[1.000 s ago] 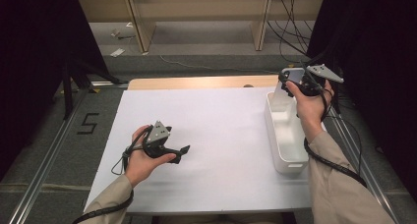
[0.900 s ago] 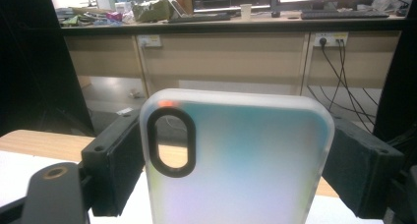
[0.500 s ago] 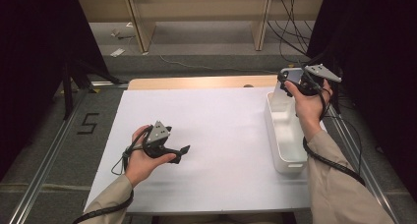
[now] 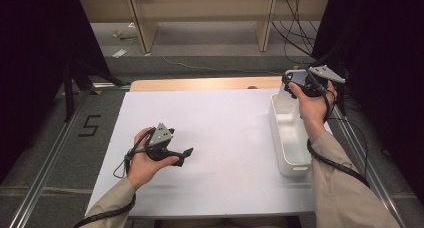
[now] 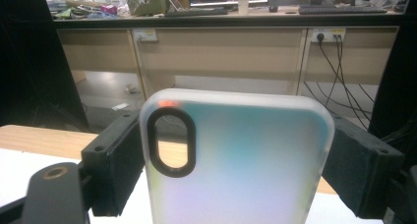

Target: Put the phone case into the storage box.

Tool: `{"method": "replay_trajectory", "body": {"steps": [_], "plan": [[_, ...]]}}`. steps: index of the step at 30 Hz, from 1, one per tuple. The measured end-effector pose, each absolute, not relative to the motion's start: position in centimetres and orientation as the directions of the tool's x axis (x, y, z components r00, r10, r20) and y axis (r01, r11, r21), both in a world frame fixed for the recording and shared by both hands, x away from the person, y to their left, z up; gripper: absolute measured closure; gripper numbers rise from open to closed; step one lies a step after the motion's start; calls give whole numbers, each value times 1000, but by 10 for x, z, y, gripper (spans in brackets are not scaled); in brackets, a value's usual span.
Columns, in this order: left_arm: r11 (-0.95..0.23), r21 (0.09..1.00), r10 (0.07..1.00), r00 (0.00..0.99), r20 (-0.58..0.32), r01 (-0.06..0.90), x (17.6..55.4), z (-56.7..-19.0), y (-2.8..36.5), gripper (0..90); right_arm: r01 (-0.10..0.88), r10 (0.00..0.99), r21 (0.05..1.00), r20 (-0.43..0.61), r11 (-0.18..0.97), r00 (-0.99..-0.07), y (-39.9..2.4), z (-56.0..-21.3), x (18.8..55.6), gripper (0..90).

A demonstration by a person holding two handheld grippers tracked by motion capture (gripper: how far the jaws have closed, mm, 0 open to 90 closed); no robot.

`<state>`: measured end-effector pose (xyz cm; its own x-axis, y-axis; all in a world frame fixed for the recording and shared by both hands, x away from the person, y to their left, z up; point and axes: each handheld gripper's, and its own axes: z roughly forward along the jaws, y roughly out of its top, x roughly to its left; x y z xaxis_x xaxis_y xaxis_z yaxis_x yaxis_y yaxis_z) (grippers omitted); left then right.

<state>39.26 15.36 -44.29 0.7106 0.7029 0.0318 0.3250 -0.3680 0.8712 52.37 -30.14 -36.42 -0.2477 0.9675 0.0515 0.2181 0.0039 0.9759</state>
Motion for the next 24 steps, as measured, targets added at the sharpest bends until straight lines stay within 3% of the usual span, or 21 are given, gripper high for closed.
{"method": "replay_trajectory", "body": {"steps": [24], "plan": [[-370,871,702,712,34,324,392,-443,153,51,239,970,971,47,12,-240,-301,-371,531,180]]}}
